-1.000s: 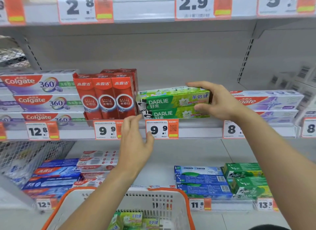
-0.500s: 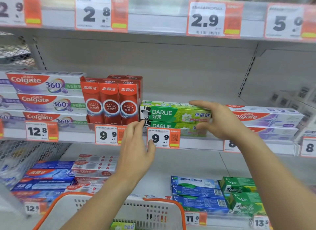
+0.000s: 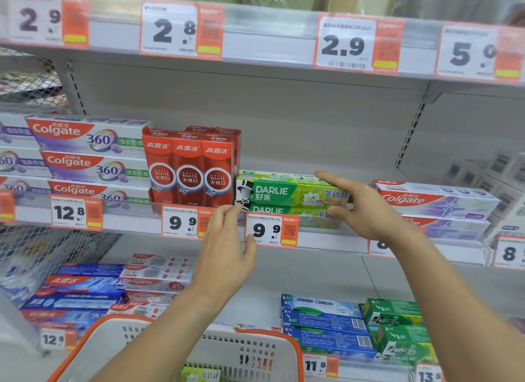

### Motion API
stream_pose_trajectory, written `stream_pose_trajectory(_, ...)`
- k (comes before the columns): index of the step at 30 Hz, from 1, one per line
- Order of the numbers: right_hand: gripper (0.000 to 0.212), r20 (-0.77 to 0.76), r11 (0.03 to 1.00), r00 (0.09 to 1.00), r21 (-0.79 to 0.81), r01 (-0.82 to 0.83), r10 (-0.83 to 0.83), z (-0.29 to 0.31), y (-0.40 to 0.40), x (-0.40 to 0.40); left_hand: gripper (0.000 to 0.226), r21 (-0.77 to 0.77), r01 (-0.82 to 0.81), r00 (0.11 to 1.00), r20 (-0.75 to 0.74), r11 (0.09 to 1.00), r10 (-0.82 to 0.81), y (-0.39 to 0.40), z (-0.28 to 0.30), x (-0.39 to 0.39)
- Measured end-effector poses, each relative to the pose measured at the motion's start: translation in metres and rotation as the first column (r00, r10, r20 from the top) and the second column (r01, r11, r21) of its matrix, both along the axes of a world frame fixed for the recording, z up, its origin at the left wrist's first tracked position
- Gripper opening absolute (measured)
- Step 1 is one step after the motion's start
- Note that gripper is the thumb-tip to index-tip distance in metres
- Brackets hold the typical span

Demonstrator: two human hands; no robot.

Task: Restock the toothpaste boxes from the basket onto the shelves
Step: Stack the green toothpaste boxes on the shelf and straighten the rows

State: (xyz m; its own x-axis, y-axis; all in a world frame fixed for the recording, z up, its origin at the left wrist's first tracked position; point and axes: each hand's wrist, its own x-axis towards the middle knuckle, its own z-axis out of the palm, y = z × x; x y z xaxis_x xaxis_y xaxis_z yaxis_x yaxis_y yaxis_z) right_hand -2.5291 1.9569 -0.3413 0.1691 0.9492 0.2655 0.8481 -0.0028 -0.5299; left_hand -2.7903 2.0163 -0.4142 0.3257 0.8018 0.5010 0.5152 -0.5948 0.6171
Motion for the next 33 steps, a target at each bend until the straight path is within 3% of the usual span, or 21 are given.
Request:
stream_pose_trajectory(6, 0.103, -0.020, 0.994, 0.994, 0.022, 0.105, -0.105, -0.006, -0.007, -0.008, 0.046, 0.003, 0.030, 1.000, 0.007, 1.000, -0.030, -0.006, 0.000, -0.007)
stream_pose_trajectory(8, 0.103, 0.049, 0.987, 0.988, 0.068, 0.143, -0.147, -0.004, -0.012, -0.014, 0.041, 0.003, 0.032, 0.999, -0.005, 0.999, -0.032, -0.008, -0.002, -0.016)
stream_pose_trajectory(11, 0.085, 0.149, 0.984, 0.977, 0.112, 0.140, -0.156, -0.004, -0.014, -0.023, 0.035, -0.034, 0.025, 0.999, -0.046, 0.999, -0.026, -0.011, -0.008, -0.031)
stream_pose_trajectory(15, 0.036, 0.059, 0.934, 0.980, 0.319, 0.161, -0.189, -0.009, -0.003, -0.020, 0.042, -0.027, 0.029, 0.996, -0.082, 0.999, -0.031, -0.010, -0.015, -0.040)
stream_pose_trajectory(19, 0.025, -0.005, 0.842, 0.964, 0.486, 0.235, -0.266, 0.003, 0.000, -0.015, 0.060, 0.090, 0.114, 0.984, -0.150, 0.989, -0.100, -0.004, -0.007, -0.029)
stream_pose_trajectory(25, 0.028, 0.051, 0.905, 0.943, 0.302, 0.299, -0.328, 0.023, 0.027, -0.004, 0.078, 0.170, 0.204, 0.914, -0.384, 0.964, -0.126, 0.005, -0.005, -0.009)
stream_pose_trajectory(29, 0.027, 0.052, 0.968, 0.971, 0.111, 0.227, -0.234, 0.006, 0.037, -0.008, 0.080, 0.172, 0.185, 0.907, -0.409, 0.968, -0.101, 0.009, -0.012, -0.006)
stream_pose_trajectory(33, 0.021, -0.029, 0.977, 0.978, 0.049, 0.208, -0.207, -0.007, 0.030, -0.008, 0.077, 0.196, 0.168, 0.915, -0.395, 0.966, -0.079, 0.010, -0.013, -0.005)
